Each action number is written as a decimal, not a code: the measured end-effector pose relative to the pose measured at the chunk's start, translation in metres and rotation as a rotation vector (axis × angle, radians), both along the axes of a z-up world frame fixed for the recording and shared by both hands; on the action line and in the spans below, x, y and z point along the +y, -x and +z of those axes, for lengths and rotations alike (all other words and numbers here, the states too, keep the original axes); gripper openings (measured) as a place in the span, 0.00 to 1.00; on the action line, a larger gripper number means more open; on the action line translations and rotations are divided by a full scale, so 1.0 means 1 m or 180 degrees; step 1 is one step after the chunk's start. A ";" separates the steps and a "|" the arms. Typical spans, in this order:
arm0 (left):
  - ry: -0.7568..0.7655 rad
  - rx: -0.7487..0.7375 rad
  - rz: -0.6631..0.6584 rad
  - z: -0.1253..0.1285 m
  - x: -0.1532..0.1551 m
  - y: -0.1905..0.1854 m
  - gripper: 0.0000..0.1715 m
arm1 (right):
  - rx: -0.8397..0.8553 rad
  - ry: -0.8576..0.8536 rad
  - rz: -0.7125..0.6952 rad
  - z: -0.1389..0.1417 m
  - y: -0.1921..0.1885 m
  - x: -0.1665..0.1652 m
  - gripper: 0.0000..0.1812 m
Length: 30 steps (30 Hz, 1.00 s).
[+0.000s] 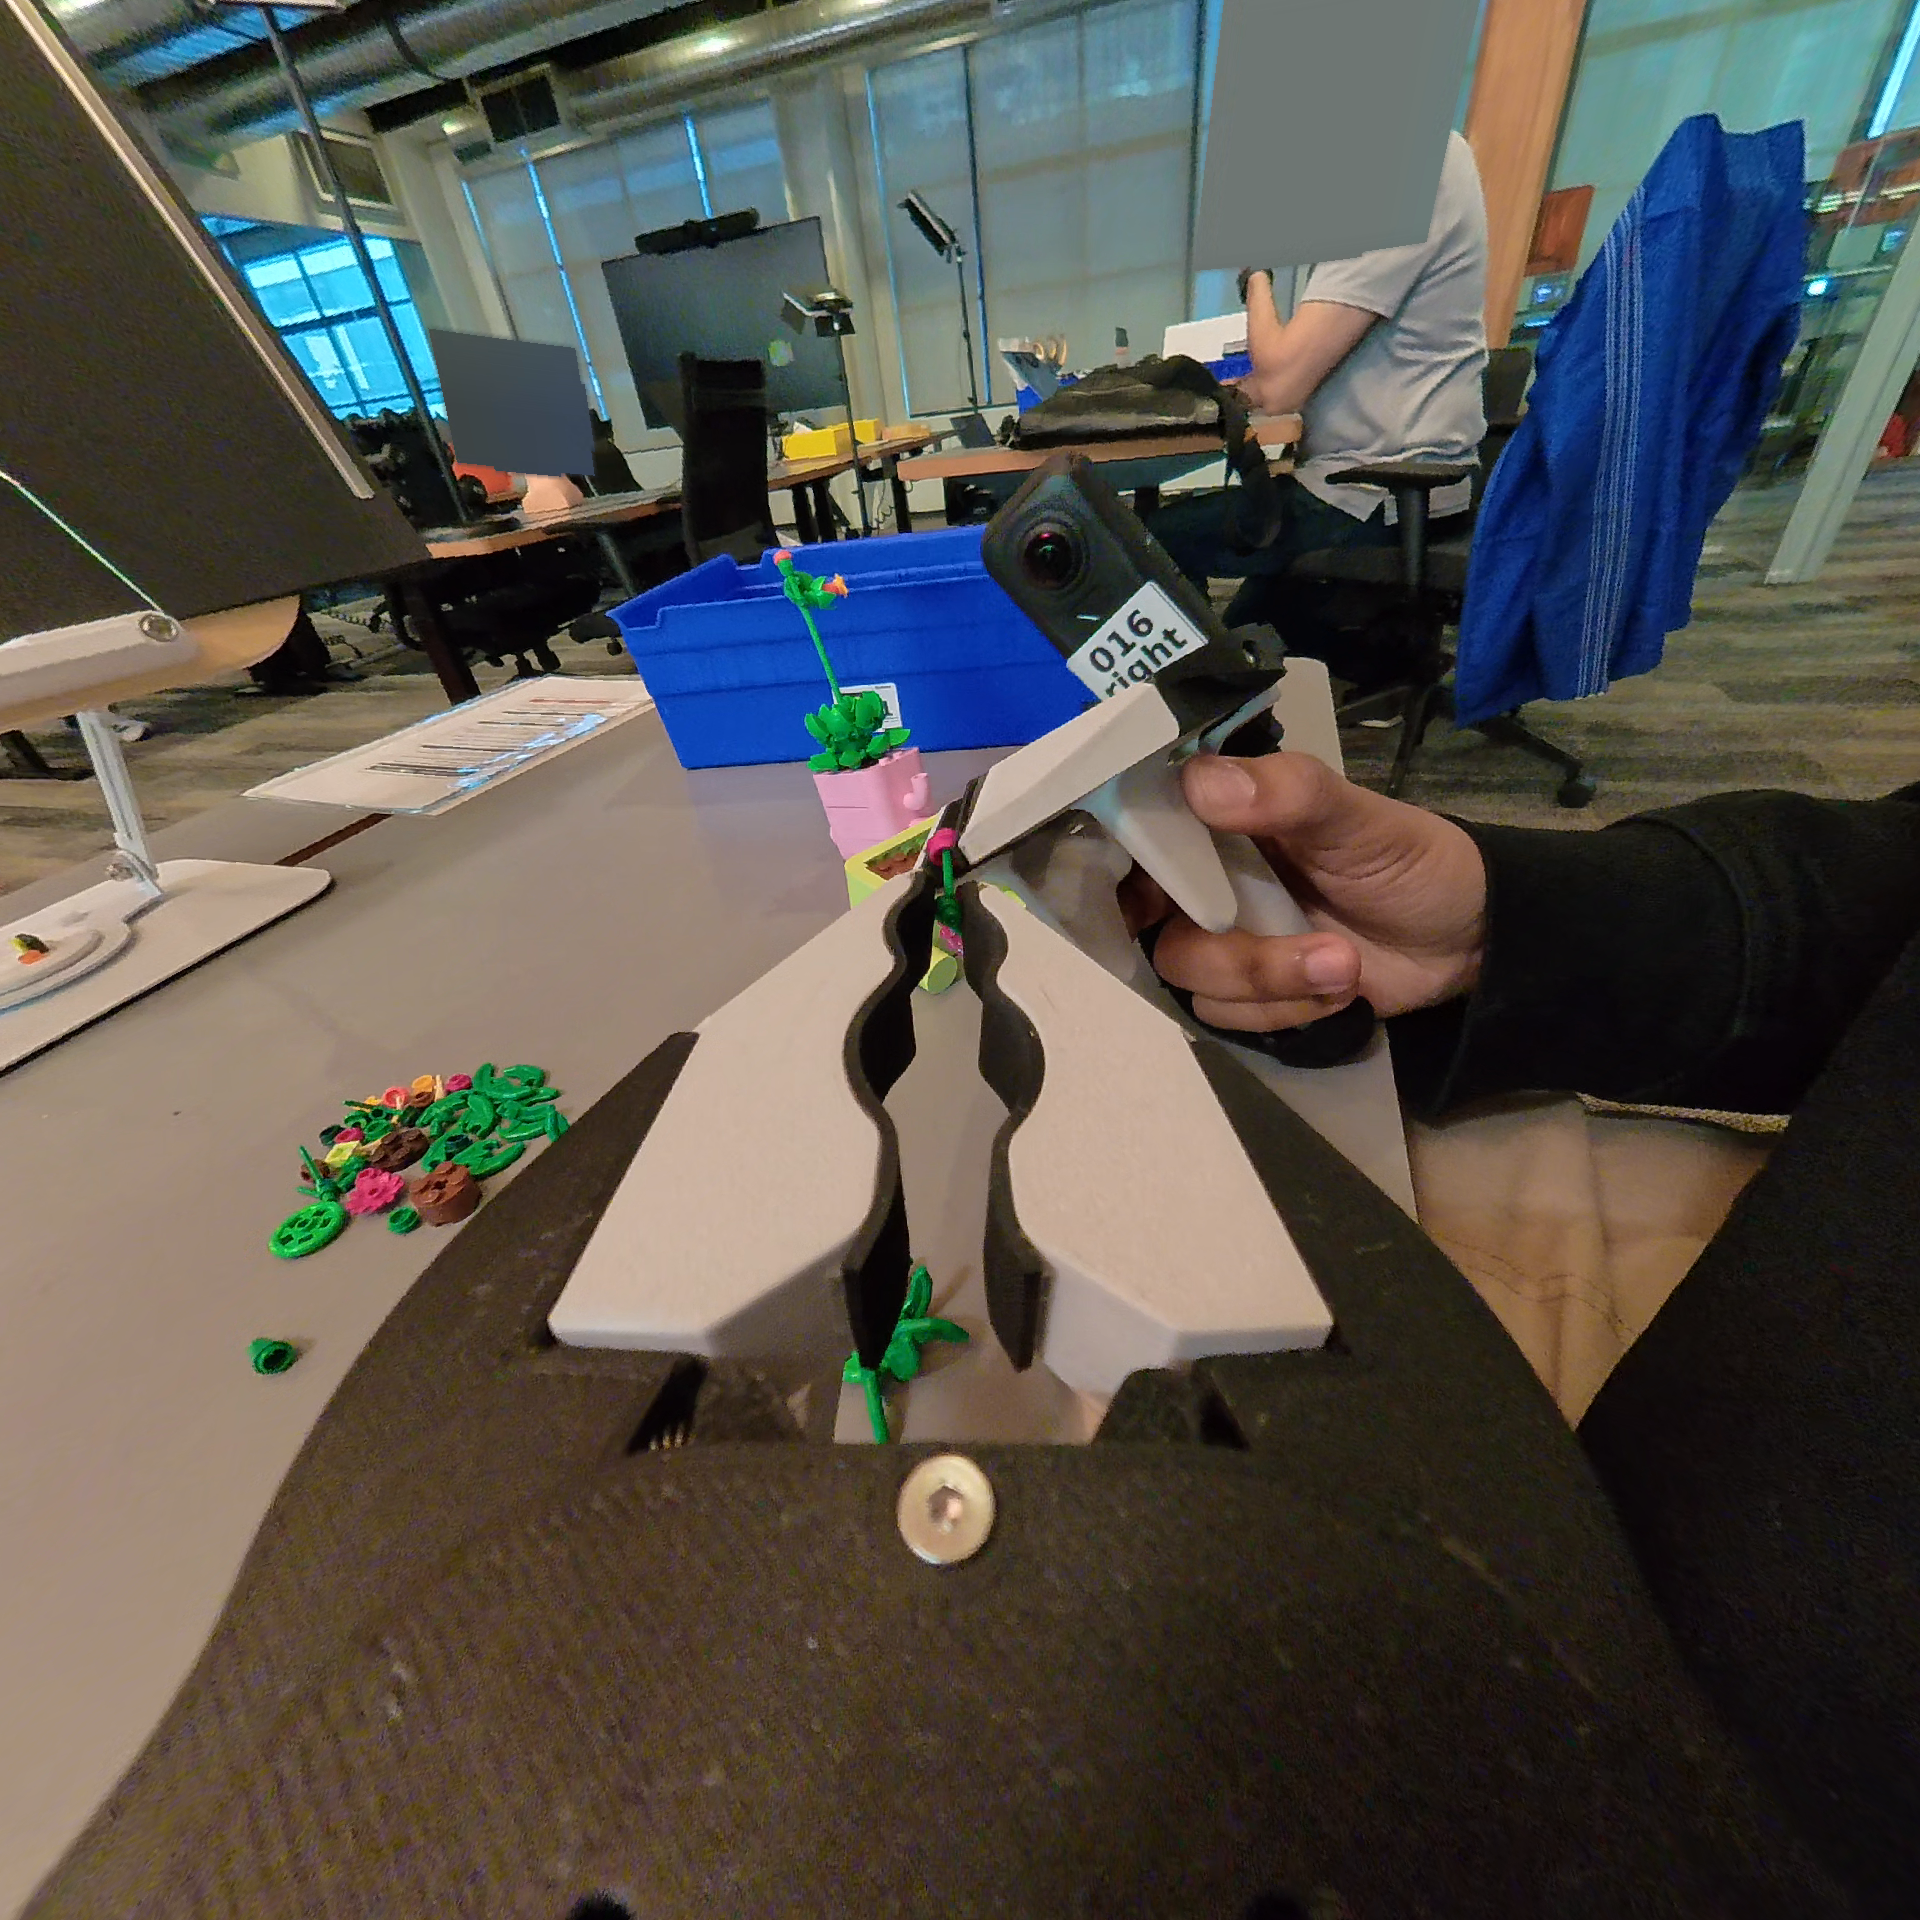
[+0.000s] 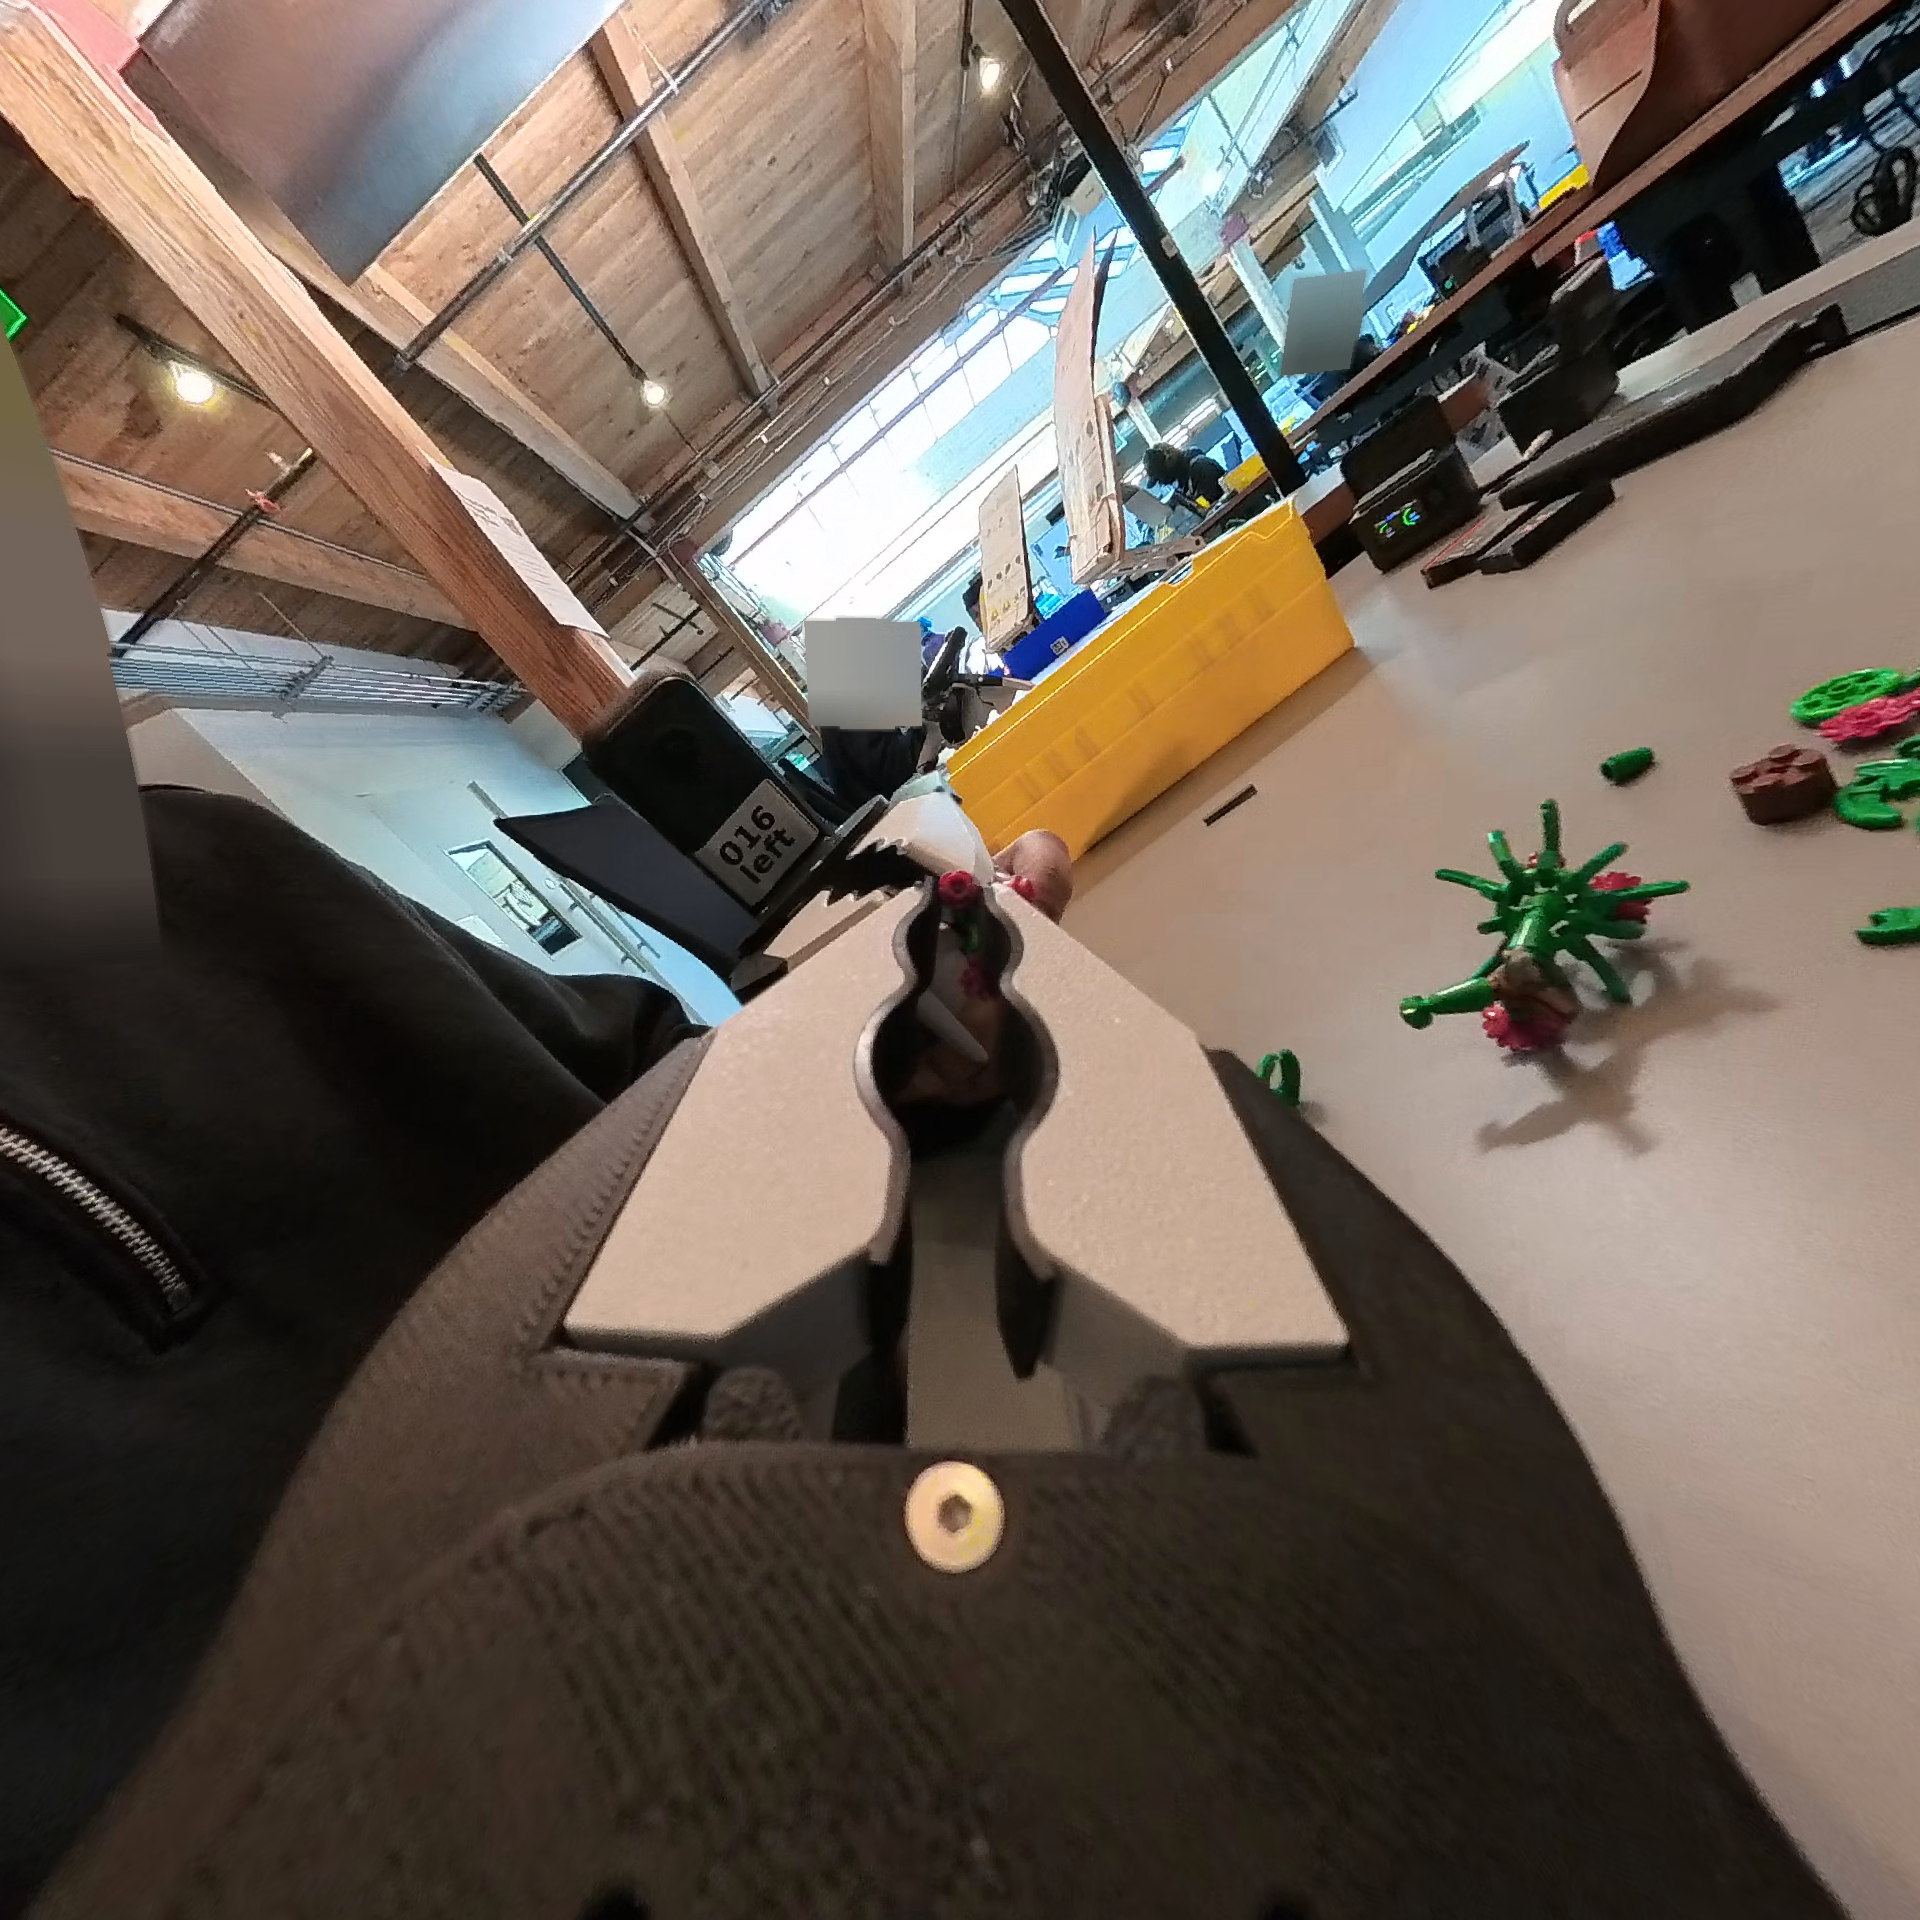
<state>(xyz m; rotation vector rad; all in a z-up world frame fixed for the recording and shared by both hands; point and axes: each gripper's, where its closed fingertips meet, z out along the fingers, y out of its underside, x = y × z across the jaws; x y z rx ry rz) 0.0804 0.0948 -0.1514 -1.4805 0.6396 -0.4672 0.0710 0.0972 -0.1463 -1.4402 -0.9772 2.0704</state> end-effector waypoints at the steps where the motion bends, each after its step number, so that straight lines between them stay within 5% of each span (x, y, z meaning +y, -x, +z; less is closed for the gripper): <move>1: 0.0007 0.0002 0.0003 0.000 0.000 0.000 0.00 | -0.0002 -0.0009 -0.0010 0.000 0.000 0.000 0.02; 19: -0.0046 0.0102 0.0082 0.006 -0.001 0.001 0.01 | -0.0004 -0.0132 -0.0201 0.001 0.000 0.003 0.02; 30: 0.0232 0.0407 0.0014 -0.007 -0.001 0.001 0.00 | -0.0241 -0.0859 -0.0429 -0.004 0.002 0.000 0.03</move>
